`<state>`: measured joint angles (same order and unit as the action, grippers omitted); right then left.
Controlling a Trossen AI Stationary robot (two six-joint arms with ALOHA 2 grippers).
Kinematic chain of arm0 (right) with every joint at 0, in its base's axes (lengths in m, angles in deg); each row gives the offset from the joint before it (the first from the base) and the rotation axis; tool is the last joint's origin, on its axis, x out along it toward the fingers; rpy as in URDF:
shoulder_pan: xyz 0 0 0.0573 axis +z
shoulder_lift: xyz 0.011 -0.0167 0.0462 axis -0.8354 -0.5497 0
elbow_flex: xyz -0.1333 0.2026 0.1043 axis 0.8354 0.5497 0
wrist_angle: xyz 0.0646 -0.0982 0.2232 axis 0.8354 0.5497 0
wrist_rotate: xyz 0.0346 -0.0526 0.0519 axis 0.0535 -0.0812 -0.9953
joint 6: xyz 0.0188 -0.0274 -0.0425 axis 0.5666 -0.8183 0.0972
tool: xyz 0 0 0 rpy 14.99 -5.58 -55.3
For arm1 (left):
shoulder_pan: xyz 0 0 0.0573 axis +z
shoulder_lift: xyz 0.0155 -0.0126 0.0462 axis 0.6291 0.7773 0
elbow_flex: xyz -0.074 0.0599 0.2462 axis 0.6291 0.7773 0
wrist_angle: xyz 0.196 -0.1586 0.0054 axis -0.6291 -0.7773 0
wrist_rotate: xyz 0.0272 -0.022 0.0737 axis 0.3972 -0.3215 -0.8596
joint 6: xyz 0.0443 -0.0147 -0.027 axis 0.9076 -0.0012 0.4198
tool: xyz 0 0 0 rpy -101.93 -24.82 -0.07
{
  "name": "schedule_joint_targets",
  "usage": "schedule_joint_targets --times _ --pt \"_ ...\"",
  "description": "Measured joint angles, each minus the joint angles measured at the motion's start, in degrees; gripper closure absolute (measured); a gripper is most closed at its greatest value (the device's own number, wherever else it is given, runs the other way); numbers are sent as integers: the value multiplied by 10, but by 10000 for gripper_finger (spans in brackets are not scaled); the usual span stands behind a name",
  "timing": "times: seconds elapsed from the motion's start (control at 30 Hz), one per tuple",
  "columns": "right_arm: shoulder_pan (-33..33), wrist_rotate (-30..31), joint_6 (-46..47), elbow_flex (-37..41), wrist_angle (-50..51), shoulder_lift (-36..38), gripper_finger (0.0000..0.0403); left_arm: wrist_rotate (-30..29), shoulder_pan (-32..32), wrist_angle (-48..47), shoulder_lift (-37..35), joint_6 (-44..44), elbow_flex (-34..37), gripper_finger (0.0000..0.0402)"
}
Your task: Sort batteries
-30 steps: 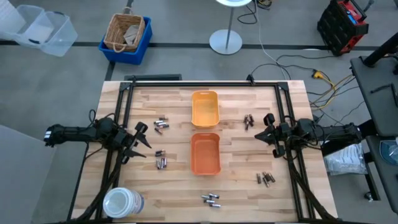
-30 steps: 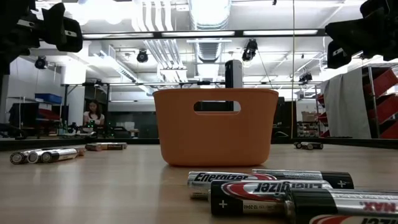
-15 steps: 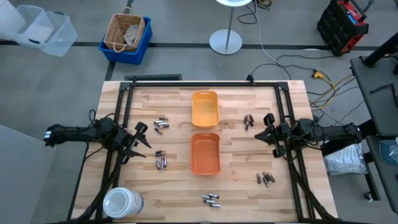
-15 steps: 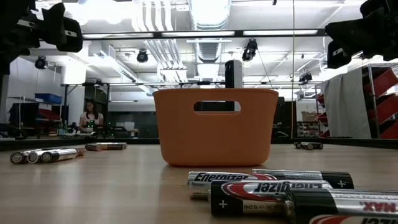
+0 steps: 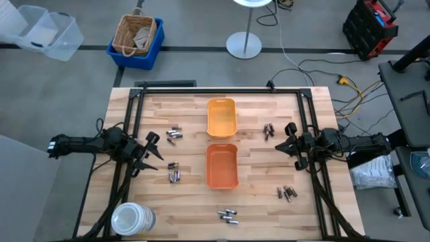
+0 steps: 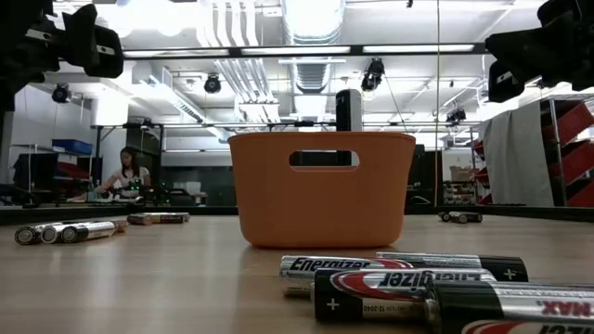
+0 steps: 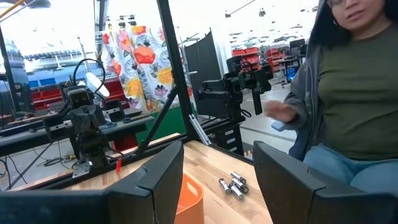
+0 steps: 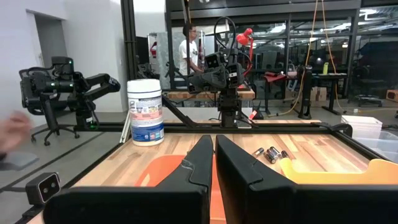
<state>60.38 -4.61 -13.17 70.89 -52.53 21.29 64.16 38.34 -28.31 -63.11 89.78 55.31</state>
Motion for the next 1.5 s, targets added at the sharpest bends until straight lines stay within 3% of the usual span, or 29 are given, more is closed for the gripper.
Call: schedule_joint_targets --times 0.23,0.5,0.6,0.77,1.07,1.5 --pt "0 0 -31 0 4 0 390 0 0 0 0 0 0 224" --pt "0 0 -140 0 5 0 390 -2 0 0 0 20 0 224" --pt "0 0 -111 0 5 0 390 -3 0 0 0 39 0 224" --pt "0 0 33 0 -3 0 390 -4 0 16 0 11 0 224" --pt "0 0 83 0 -70 0 390 -4 0 128 0 -28 0 224" --pt "0 0 98 -1 -65 0 390 -4 0 165 0 -48 0 224"
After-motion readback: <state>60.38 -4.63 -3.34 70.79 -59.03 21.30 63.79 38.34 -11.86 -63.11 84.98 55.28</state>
